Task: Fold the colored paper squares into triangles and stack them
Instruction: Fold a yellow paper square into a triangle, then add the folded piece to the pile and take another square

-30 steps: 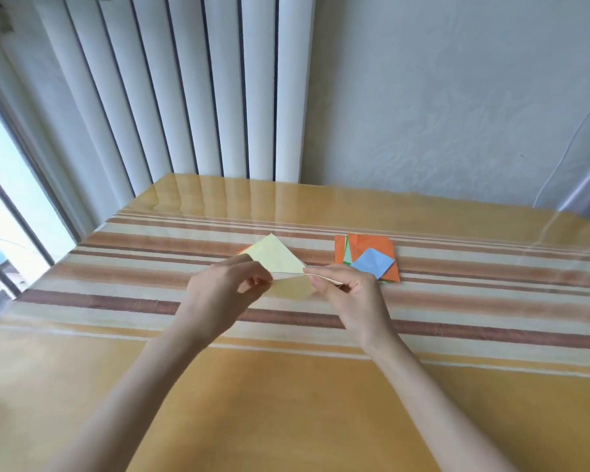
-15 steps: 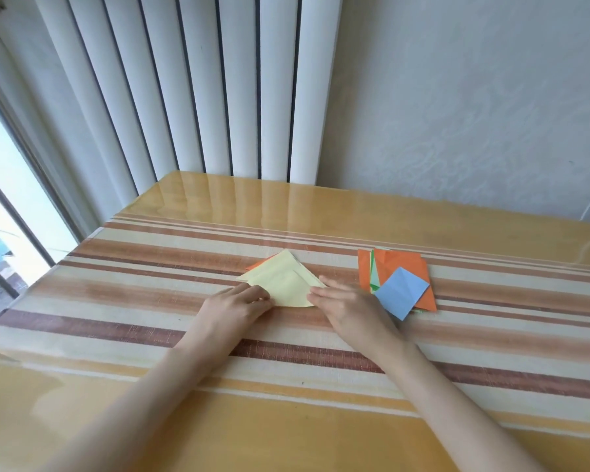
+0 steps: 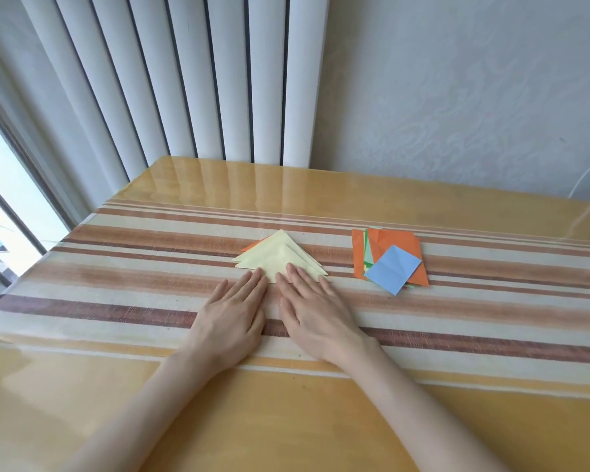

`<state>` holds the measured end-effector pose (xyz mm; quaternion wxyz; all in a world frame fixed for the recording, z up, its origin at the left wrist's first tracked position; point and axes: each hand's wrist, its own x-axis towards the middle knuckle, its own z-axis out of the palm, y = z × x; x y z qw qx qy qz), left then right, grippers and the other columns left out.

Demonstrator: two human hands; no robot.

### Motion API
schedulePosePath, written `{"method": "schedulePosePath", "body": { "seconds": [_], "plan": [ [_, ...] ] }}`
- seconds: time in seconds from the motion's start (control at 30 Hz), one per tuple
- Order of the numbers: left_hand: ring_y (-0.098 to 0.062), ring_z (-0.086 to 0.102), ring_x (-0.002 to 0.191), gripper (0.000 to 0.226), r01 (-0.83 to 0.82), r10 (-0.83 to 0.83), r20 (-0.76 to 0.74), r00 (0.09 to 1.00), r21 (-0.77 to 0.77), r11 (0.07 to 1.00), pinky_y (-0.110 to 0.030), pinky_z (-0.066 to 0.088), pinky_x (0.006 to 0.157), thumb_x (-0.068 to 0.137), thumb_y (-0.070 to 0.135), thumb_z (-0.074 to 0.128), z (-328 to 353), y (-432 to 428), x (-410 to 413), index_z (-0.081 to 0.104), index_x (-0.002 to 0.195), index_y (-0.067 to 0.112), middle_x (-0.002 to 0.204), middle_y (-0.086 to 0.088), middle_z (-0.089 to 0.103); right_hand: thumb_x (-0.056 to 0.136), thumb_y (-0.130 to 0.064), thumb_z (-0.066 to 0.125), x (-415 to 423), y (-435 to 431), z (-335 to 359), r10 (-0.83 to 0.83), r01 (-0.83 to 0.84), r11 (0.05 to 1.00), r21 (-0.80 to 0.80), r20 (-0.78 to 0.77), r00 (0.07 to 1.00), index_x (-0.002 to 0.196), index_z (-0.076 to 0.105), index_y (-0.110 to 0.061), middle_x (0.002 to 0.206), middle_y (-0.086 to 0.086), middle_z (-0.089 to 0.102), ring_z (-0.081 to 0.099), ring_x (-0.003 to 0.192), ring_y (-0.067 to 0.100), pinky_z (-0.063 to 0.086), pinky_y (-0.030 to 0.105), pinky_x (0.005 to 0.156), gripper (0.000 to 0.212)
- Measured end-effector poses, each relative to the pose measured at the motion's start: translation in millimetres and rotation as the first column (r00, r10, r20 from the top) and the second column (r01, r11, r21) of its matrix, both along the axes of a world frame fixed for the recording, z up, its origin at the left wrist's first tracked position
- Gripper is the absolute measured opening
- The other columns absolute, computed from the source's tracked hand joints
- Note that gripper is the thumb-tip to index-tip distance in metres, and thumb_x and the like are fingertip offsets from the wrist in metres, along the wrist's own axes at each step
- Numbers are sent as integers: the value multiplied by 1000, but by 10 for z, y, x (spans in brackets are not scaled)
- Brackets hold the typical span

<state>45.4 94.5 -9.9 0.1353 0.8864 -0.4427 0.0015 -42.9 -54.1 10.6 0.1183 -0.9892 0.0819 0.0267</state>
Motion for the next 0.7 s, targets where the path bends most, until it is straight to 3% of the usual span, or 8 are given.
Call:
{"method": "schedulePosePath", "body": {
  "seconds": [0.17,0.3,0.43,0.5,0.57,0.6,0.67,0.7],
  "plan": [
    [-6,5,147,88,-84,83,27,996,27,996,-27,-6,115,76,52,-14,55,-51,-90,16,154,22,160,8,8,104,-37,13,-197,-134,5,-150,153,986,-59,60,987,154,8,-13,161,-2,0,-4,147,7,-11,28,115,56],
    [-12,4,148,93,-194,194,3,981,81,978,-36,-2,118,74,53,-17,61,-163,-233,14,154,16,161,1,7,104,-37,16,-213,-81,-46,-177,182,982,-51,83,981,153,5,-7,161,5,-1,-5,148,13,-11,29,116,58],
    [-26,11,148,76,-263,263,-8,965,24,965,-44,12,118,91,50,7,100,-153,-220,21,151,5,160,-13,13,104,-39,19,-233,-96,-32,-150,143,988,57,133,980,152,10,-7,161,6,2,-2,148,15,-4,34,120,59],
    [-34,30,141,69,-218,229,87,970,-120,969,-50,28,111,92,44,19,139,-87,-245,42,140,0,151,-19,34,101,-35,26,-339,-151,7,-120,119,993,23,327,937,146,35,-5,156,10,27,22,145,21,15,41,120,55],
    [-34,40,135,53,-110,147,161,976,-222,969,-51,36,105,94,36,29,173,-31,-318,57,125,3,142,-18,47,93,-25,46,-468,-328,30,-157,208,977,-40,524,837,127,58,-5,137,12,54,49,129,28,38,45,108,41],
    [-33,40,134,45,-38,85,181,980,-251,967,-50,37,103,94,33,32,192,-25,-381,60,118,6,140,-16,49,88,-20,60,-527,-462,18,-204,282,958,-53,565,799,121,62,-5,131,14,59,54,122,30,43,47,103,37],
    [-31,40,134,34,86,-26,201,979,-295,952,-45,36,103,94,28,36,230,-41,-527,62,109,11,138,-13,50,78,-17,76,-637,-730,17,-316,411,908,-80,512,799,125,59,-2,132,18,57,53,124,35,40,48,103,53],
    [-31,40,133,32,130,-71,196,978,-310,942,-42,35,102,93,26,38,238,-63,-599,63,106,11,138,-13,50,80,-18,74,-687,-842,10,-363,449,889,-87,461,810,132,53,-2,138,18,52,47,130,34,34,45,109,58]
  ]
}}
